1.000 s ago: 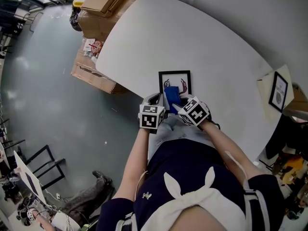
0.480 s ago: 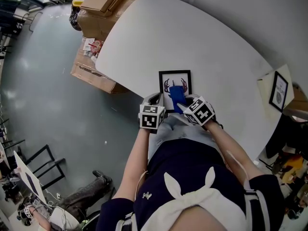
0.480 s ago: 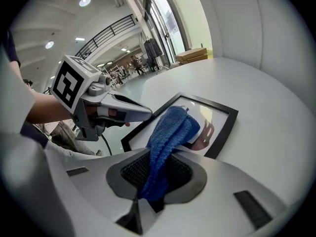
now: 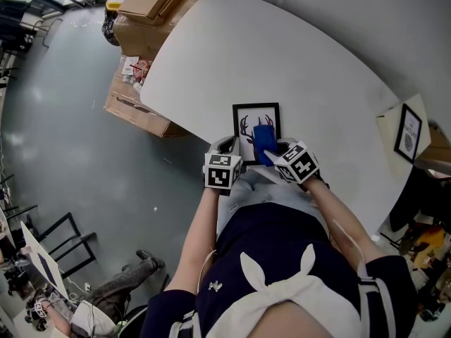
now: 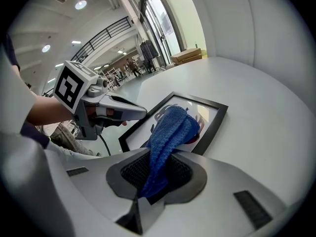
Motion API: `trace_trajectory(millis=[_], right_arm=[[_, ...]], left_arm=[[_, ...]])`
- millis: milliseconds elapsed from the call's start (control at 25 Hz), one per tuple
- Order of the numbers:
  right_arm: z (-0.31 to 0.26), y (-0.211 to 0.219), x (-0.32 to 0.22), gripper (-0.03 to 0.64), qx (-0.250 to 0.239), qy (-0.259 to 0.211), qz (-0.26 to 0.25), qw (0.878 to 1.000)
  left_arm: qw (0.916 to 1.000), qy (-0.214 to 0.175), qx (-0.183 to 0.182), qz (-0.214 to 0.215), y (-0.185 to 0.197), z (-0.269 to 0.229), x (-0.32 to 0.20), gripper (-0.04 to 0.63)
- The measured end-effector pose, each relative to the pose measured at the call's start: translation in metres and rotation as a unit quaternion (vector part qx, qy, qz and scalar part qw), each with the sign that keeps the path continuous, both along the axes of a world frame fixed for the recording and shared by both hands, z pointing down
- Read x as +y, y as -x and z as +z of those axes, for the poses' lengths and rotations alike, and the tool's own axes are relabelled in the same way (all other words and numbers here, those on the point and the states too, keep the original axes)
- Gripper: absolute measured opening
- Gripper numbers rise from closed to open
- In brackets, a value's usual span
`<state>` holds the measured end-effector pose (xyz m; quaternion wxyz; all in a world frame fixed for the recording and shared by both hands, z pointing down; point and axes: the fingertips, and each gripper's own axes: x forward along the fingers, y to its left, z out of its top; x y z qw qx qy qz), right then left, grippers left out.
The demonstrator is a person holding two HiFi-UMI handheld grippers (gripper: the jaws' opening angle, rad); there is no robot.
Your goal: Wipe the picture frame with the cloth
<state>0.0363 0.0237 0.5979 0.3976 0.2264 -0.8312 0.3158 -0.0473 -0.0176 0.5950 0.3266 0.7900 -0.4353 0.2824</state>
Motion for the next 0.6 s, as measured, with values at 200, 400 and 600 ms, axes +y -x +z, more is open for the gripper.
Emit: trace_trajectory(millis=[200, 400, 600], right_arm=[[0.0, -0.006, -0.001, 0.066, -0.002, 0.001, 0.01, 1.0], [-0.001, -0.012, -0.003, 0.066, -0.014, 0.009, 0.03, 0.999], [-0.001, -0.014, -0.004, 0.066, -0.024, 0.002, 0.03, 0.999]], left_arm=[[1.0, 0.0, 0.001, -0.001, 0.0, 0.0, 0.001, 0.003], [1.0, 0.0, 0.001, -0.002, 0.0, 0.001, 0.001, 0.003], [1.0, 0.0, 0.0, -0.003, 0.0, 0.001, 0.0, 0.003]])
